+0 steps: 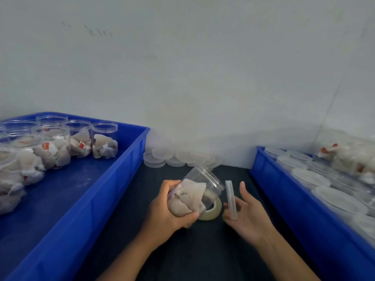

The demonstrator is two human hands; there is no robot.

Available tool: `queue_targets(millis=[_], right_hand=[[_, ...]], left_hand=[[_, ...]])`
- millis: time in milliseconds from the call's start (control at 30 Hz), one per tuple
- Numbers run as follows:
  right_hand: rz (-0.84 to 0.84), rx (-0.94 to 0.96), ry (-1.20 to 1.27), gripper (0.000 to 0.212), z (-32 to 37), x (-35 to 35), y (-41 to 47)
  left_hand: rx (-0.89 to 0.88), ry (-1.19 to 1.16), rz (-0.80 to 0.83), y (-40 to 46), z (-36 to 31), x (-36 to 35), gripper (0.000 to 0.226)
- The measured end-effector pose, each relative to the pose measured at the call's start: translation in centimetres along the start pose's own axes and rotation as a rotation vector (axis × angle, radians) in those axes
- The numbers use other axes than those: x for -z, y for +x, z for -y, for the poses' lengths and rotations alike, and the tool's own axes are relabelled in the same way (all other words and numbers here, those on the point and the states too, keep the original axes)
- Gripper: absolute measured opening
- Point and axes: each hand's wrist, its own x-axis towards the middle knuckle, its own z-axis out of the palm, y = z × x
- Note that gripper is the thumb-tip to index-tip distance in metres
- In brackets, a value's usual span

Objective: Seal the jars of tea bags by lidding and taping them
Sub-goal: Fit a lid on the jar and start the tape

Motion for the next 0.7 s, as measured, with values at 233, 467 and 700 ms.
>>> queue_targets(millis=[233,467,700], right_hand=[[0.114,0.23,-0.16,0.056,-1.7,-1.6,0.9],[0.003,0.301,-0.785,0.033,0.1,-4.0,1.8],[0.237,0.387,-0.859,0.059,0.3,-3.0,3.0]], left_hand=[[0.019,-0.034,0.118,-0.3,-0.4,0.6,0.074],[0.052,-0.025,0.098,-0.1,-0.3,0.6,0.079],[0.156,-0.054,0.108,0.2,0.1,0.3,0.09]])
